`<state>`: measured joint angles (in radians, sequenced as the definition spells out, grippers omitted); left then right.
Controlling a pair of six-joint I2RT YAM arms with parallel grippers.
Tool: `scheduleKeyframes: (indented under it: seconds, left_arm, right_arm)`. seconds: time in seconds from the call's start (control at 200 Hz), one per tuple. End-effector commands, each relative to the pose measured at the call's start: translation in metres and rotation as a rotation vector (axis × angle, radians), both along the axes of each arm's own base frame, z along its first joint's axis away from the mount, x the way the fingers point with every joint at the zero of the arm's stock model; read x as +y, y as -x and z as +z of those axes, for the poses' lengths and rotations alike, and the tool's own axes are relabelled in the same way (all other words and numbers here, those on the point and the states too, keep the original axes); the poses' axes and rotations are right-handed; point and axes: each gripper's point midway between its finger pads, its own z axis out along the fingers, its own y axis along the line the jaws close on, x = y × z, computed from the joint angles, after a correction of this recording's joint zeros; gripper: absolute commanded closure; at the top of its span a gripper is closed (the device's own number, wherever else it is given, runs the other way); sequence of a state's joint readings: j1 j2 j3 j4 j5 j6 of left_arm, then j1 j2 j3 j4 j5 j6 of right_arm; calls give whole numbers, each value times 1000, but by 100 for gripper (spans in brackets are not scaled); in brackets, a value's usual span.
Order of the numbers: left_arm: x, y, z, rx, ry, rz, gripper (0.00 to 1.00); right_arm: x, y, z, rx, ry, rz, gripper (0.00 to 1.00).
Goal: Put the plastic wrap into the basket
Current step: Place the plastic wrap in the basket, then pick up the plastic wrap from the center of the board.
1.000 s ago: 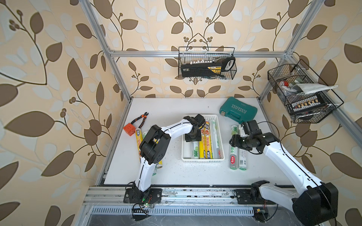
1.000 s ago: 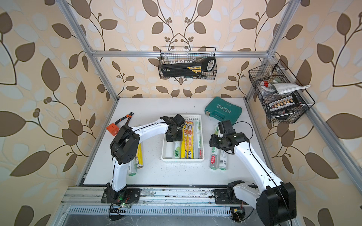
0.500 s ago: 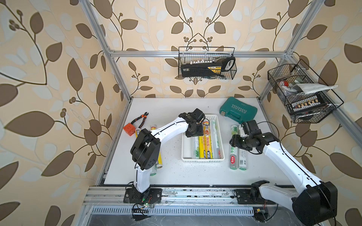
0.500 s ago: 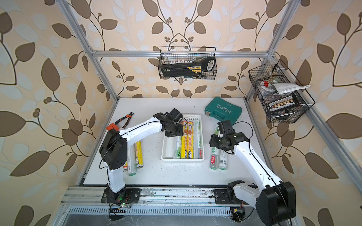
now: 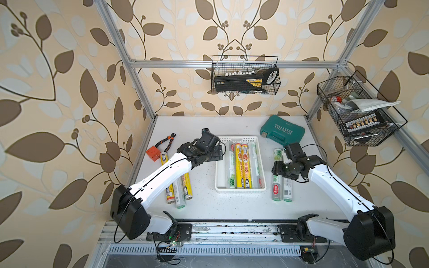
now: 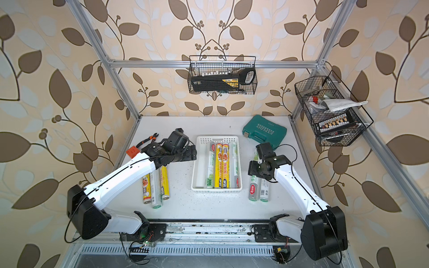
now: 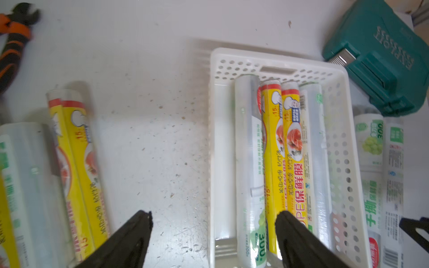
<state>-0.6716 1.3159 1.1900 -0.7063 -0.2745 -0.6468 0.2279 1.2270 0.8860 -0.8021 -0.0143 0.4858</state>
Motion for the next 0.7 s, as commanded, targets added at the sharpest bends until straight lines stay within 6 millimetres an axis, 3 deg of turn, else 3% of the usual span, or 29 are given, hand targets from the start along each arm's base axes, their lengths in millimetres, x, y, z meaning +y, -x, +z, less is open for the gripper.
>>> scheduleKeyframes:
  seconds: [0.0,0.355,0.695]
  left_arm:
    - [37,0,23,-138,-53,97,4]
    - [113,31,22,-232,-185,292,1]
    - [141,47,22,-280,-227,357,1]
  right_arm:
    - [-4,-6,-6,10,25,-13,30]
    - [-9,-22,-30,61,85,-33,27]
    - [-8,-33,-48,98,98,-34,28]
